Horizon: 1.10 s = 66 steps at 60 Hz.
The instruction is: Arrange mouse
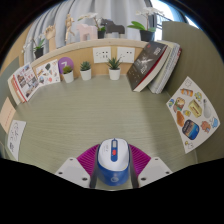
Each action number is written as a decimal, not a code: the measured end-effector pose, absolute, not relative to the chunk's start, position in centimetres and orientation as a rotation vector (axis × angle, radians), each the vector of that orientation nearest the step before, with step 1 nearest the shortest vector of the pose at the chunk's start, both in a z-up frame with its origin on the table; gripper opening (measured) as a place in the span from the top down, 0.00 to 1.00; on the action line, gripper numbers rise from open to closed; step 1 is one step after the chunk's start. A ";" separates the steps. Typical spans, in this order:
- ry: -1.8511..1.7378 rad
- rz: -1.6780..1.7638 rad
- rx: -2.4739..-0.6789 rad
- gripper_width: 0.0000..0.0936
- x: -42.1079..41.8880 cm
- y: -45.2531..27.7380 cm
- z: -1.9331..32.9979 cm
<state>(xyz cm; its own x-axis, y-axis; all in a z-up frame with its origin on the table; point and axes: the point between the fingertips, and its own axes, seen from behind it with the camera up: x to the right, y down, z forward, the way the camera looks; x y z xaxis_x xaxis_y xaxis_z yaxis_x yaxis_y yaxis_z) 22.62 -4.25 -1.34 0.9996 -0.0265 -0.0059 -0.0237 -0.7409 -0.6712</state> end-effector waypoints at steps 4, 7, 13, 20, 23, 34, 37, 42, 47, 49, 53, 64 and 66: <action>0.052 -0.007 -2.409 0.53 22.8 -4.3 -1.4; 0.070 -0.018 -2.422 0.59 22.7 -4.4 -1.4; 0.103 -0.046 -2.449 0.62 22.7 -4.5 -1.5; 0.155 -0.130 -2.482 0.62 23.1 -4.6 -1.1; 0.184 -0.178 -2.459 0.62 23.2 -4.3 0.5; 0.319 -0.213 -2.205 0.62 17.8 -1.5 15.7; 0.315 -0.205 -2.127 0.62 14.7 -0.8 20.8; 0.279 -0.174 -2.035 0.62 8.3 -0.3 27.0; 0.210 -0.122 -1.986 0.63 1.0 0.6 30.2; 0.187 -0.100 -1.978 0.63 -2.2 1.0 30.7; 0.137 -0.056 -1.994 0.62 -7.9 1.8 29.7; 0.081 0.052 -2.165 0.63 -19.9 1.5 17.1; 0.072 0.043 -2.214 0.63 -21.3 1.2 14.2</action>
<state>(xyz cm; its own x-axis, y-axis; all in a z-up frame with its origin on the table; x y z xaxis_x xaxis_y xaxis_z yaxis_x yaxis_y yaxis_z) -21.35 1.23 14.24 0.9977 -0.0360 -0.0572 -0.0674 -0.5990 -0.7979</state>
